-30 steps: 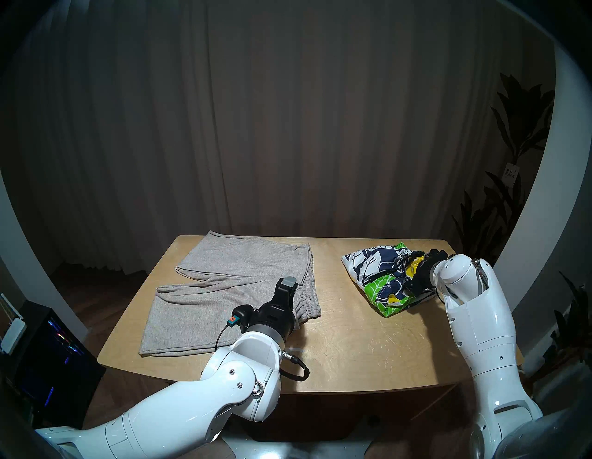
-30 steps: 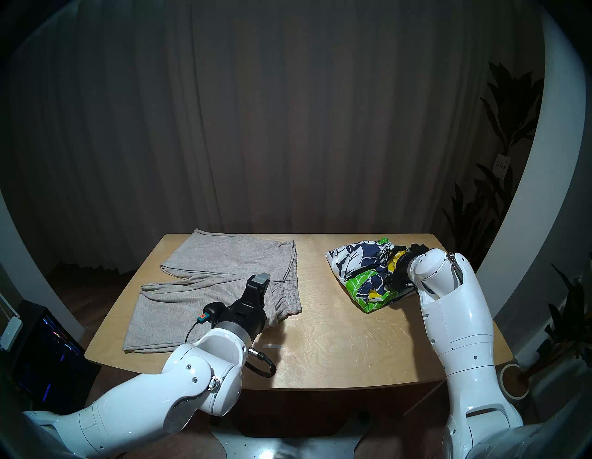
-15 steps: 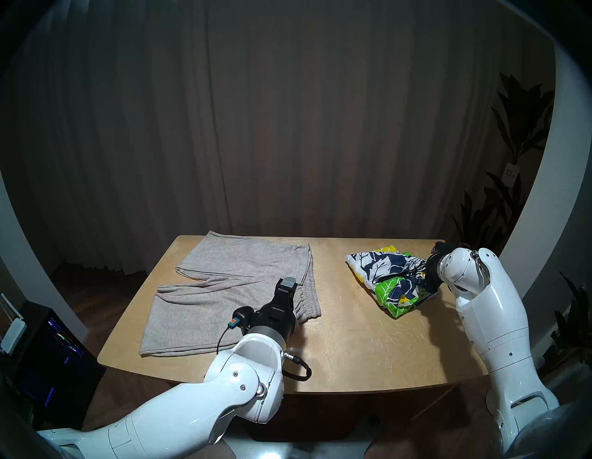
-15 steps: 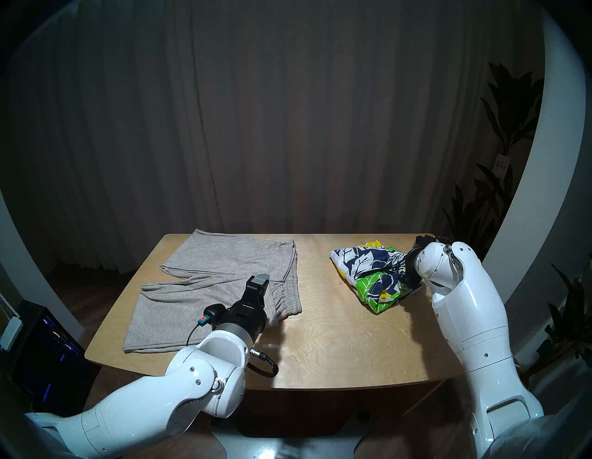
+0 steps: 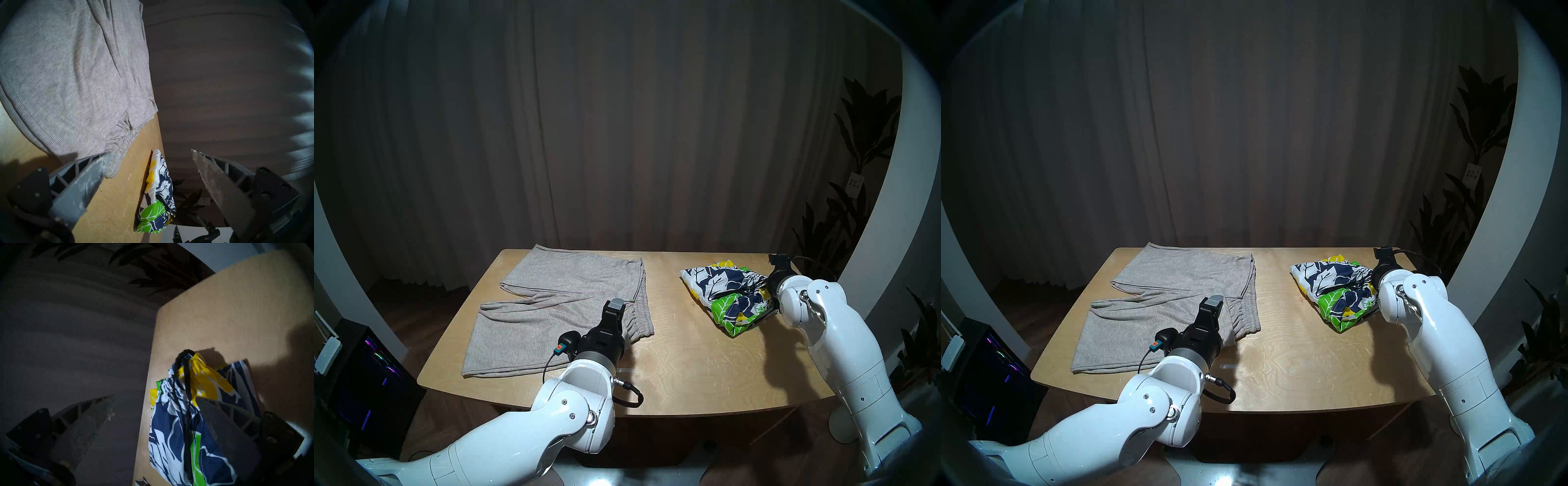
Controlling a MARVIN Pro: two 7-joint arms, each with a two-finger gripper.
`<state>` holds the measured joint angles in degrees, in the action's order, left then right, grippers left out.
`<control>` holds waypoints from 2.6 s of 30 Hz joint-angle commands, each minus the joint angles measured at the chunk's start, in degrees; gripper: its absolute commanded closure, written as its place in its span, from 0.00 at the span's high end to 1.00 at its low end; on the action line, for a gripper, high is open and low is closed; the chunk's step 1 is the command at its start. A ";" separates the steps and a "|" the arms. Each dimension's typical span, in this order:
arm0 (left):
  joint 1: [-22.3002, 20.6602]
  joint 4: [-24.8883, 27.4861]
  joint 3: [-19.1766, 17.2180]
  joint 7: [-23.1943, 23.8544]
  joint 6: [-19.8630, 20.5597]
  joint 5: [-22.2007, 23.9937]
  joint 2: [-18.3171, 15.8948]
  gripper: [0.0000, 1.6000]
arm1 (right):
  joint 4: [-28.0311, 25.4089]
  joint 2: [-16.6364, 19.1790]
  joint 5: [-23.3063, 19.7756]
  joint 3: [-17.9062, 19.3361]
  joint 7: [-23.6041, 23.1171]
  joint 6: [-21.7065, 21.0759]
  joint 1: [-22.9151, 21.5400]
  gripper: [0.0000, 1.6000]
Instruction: Fold pants twice and stack them
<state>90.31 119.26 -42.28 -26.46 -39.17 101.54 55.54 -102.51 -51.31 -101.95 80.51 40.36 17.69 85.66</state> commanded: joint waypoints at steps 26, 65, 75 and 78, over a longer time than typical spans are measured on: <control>10.28 5.85 -1.73 13.82 -8.65 -2.52 -5.40 1.00 | 13.42 -1.27 26.11 -17.38 -25.46 2.00 -5.35 1.00; 14.35 5.34 -3.45 18.93 -11.71 2.24 -5.67 1.00 | 6.96 -5.27 3.78 -19.77 -7.35 -16.63 -6.71 1.00; 15.35 5.66 -3.89 19.45 -12.32 2.50 -6.24 1.00 | 7.42 -7.64 4.38 -21.80 -6.75 -15.73 -8.40 1.00; 15.71 5.96 -4.07 19.65 -12.52 2.56 -6.56 1.00 | 7.41 -8.29 4.62 -22.10 -6.61 -14.75 -8.68 1.00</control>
<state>105.76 123.68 -45.84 -8.03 -51.40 104.32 49.31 -94.45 -57.26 -98.20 58.49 34.19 1.34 78.78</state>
